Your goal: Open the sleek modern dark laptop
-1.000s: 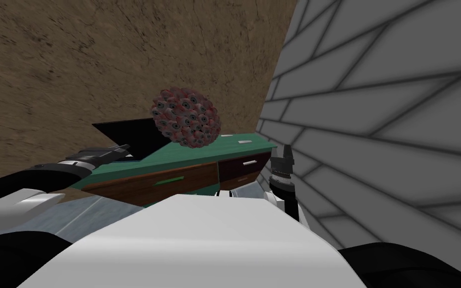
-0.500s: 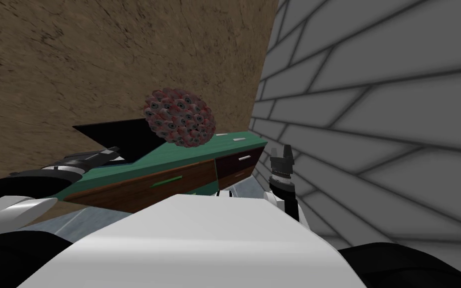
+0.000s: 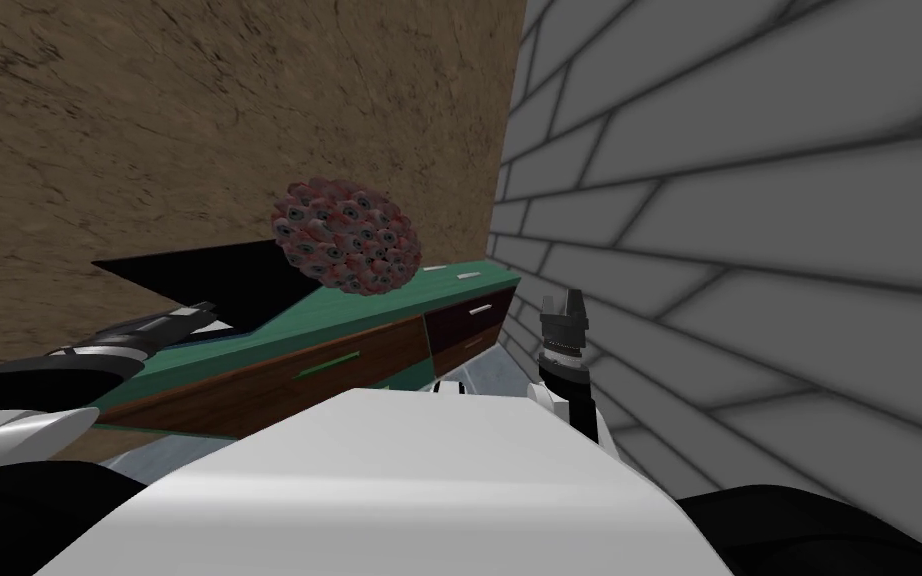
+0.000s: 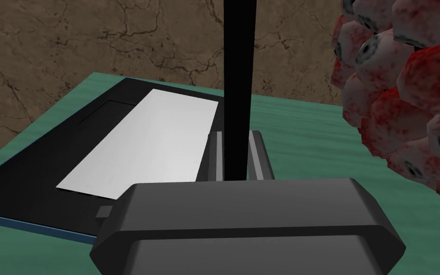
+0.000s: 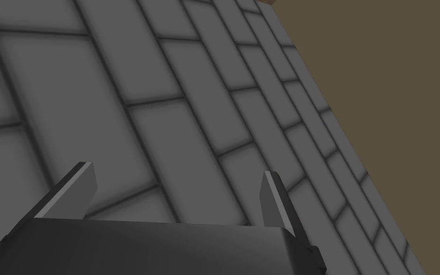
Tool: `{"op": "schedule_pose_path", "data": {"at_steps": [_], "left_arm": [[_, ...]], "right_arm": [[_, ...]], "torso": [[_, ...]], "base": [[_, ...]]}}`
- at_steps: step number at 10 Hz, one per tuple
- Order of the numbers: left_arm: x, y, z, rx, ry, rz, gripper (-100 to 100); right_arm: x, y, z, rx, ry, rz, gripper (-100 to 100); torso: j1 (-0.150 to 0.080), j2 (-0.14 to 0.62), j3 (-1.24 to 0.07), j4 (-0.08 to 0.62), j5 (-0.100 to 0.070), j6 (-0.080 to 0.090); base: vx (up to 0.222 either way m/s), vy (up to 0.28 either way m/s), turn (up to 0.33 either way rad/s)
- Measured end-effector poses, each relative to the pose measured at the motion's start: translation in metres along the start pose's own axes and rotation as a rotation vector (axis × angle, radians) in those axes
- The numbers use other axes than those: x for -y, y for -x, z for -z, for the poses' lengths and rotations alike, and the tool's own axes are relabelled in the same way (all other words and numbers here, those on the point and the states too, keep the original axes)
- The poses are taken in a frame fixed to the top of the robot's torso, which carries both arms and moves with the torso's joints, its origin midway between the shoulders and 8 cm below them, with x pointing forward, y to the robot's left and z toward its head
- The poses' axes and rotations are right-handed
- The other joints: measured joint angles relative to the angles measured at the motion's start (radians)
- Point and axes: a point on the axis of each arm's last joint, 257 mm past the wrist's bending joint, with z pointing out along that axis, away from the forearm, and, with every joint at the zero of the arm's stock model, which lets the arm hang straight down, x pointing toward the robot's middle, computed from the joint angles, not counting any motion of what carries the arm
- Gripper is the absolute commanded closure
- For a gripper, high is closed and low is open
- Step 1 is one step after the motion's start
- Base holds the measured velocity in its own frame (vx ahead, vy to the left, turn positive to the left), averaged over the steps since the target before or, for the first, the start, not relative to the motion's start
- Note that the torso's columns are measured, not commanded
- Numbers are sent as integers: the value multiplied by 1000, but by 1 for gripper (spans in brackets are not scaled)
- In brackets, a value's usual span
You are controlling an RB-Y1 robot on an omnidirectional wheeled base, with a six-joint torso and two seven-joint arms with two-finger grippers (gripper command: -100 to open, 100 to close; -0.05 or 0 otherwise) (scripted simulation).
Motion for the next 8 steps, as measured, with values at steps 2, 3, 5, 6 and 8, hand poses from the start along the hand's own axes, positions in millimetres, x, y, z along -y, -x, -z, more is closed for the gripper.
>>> {"op": "schedule_pose_path", "data": {"at_steps": [2, 3, 5, 6, 8], "left_arm": [[-1, -5, 0, -8, -4, 23, 100], [7, -3, 0, -25, -19, 61, 100], [21, -1, 1, -43, -53, 148, 100], [29, 3, 7, -46, -70, 187, 100], [42, 8, 16, -60, -105, 268, 100]], "right_arm": [[0, 0, 0, 0, 0, 0, 0], [0, 0, 0, 0, 0, 0, 0], [0, 0, 0, 0, 0, 0, 0], [0, 0, 0, 0, 0, 0, 0], [0, 0, 0, 0, 0, 0, 0]], "torso": [[-5, 0, -1, 2, -5, 1], [-6, -1, -1, 0, -4, 7], [-6, -2, -2, 0, -3, 6], [-5, -2, -1, 0, -2, 3], [-6, 0, 0, 1, -2, 3]], "base": [[-37, 2, -112], [-96, 21, -193], [-106, 34, -169], [-74, 17, -163], [-56, 0, -91]]}}
